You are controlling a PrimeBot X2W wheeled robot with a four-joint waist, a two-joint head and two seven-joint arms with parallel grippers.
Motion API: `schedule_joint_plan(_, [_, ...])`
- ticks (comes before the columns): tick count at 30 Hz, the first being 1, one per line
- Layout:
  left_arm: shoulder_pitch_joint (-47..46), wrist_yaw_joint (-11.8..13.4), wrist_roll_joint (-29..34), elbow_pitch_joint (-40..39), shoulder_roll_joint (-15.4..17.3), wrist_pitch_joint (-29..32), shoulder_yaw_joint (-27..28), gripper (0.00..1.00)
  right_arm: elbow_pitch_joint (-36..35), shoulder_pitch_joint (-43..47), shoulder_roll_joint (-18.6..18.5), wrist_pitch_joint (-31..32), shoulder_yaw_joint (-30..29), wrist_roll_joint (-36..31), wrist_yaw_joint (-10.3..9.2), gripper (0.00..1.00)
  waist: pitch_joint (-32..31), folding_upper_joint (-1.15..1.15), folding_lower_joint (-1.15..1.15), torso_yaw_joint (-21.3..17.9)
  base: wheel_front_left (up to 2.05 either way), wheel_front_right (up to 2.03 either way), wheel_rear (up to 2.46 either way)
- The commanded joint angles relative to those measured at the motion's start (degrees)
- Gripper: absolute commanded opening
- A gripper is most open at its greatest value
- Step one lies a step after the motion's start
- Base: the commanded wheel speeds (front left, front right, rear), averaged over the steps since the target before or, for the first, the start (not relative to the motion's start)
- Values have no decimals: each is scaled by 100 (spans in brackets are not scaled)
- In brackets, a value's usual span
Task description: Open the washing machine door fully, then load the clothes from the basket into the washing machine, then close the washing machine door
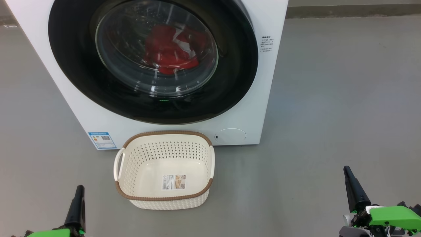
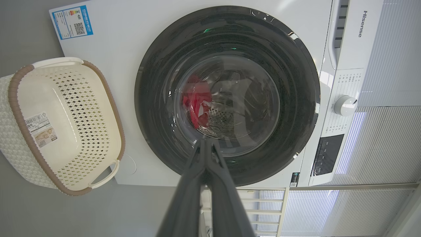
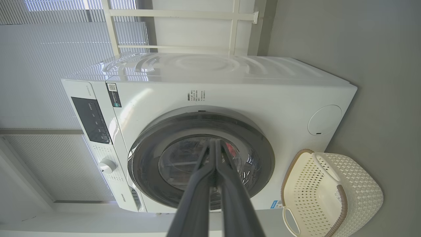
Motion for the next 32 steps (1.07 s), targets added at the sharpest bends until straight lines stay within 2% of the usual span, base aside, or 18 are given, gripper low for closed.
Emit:
schedule_joint_plan(1, [-231,-19,19,-110,79,40,195,0,-173,-134,-17,48,125,12,-6,0,0,0,0,0,0,0,0])
schedule_joint_plan(32, [-231,-19,22,-110,77,43,199,0,-173,-134,-17,48,124,12,-6,0,0,0,0,0,0,0,0])
